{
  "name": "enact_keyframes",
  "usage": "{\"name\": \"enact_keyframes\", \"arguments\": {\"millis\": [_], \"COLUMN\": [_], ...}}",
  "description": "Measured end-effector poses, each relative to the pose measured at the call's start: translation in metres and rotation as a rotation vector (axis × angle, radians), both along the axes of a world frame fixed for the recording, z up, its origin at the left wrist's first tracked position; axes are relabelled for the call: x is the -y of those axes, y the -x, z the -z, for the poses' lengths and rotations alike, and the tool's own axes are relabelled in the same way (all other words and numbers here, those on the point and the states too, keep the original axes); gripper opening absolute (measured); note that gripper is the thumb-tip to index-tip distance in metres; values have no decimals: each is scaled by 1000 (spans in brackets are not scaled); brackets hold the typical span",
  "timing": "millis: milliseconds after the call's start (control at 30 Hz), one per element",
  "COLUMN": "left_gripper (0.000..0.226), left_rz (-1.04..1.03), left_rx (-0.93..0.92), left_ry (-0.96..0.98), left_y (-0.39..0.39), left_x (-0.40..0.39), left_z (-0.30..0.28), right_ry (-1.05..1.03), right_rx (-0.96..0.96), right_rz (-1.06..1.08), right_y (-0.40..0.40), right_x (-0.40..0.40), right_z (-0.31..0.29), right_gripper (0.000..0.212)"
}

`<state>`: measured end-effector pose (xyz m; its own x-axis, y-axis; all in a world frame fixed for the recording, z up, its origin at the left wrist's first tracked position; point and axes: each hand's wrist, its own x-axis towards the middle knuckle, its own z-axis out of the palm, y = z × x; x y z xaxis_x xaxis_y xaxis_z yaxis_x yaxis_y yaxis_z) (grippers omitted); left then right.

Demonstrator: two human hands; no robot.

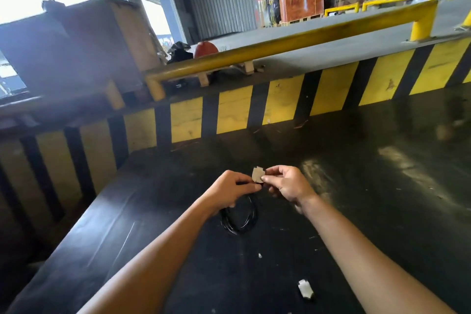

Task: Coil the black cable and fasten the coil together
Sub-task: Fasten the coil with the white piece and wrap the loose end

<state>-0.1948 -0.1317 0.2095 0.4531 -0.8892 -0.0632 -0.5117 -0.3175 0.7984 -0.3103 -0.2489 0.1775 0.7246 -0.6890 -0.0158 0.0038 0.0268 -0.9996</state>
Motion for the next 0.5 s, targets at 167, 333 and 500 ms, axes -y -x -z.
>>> {"name": "enact_keyframes", "arguments": {"millis": [167, 333, 500], "left_gripper": [8, 7, 6], "left_rz": [-24, 27, 69], "left_rx": [-40, 51, 81], "left_ry": [65, 97, 120], "left_y": [-3, -7, -8], "left_x": [13, 24, 31], "left_z": [-20, -35, -47], "right_ry": [270, 609, 700], "right_rx": [-6, -133, -72], "right_rz": [13, -59, -20], "right_y": [-2, 2, 1], "right_x": [15, 22, 30], "right_z": [-24, -43, -52], "right_gripper": [6, 20, 16]}}
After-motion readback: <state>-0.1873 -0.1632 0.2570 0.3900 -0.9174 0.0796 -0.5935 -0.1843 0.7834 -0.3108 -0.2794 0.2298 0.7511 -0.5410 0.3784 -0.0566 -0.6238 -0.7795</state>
